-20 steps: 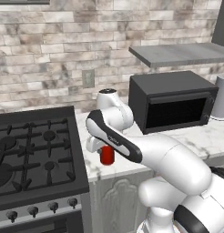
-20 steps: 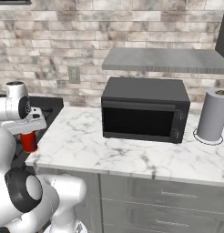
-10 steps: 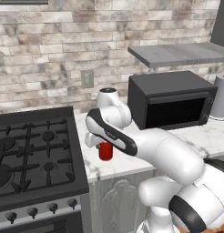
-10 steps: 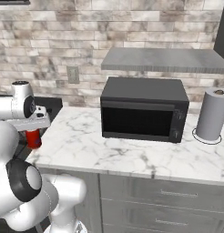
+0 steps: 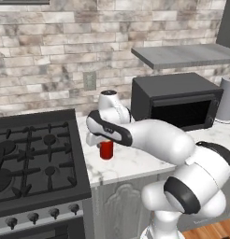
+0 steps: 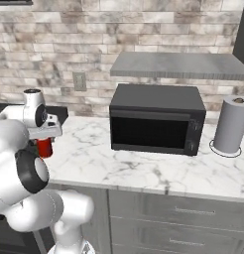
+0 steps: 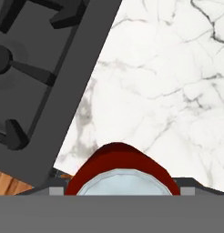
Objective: Four empty soda cans are scattered around the kitchen. Gather all the cans and cluster them next to the stove for recycling.
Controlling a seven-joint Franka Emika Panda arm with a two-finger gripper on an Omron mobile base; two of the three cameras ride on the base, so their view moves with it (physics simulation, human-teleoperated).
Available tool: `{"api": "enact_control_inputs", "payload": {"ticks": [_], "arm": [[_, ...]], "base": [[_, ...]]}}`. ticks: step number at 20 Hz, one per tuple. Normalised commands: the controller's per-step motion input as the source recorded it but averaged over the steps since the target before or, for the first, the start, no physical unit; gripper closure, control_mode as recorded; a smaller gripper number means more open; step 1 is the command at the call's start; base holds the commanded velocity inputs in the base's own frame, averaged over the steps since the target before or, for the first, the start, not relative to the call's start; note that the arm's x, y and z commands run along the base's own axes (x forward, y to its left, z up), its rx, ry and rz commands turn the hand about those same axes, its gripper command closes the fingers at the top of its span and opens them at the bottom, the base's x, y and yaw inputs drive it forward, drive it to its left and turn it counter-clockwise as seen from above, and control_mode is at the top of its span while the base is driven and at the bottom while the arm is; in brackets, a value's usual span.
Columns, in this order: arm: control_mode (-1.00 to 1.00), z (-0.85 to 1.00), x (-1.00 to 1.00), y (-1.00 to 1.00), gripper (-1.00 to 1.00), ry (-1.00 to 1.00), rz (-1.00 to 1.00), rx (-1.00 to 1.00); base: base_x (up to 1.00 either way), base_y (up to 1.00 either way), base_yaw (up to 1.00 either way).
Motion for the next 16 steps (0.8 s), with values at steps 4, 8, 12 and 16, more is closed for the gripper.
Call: {"api": "enact_control_inputs", "payload": {"ticks": [4, 8, 12, 16], "arm": [[-1.0, -0.23, 0.51, 0.0, 1.0, 0.0, 0.0, -0.01], [-1.0, -0.24, 0.51, 0.01, 1.0, 0.0, 0.0, -0.02], [-1.0, -0.22, 0.52, 0.0, 1.0, 0.0, 0.0, -0.03], [-1.0, -0.24, 0.38, 0.0, 1.0, -0.02, 0.0, -0.04]], "base": [[0.0, 0.0, 0.0], [0.0, 0.0, 0.0], [0.0, 0.0, 0.0], [0.0, 0.0, 0.0]]}}
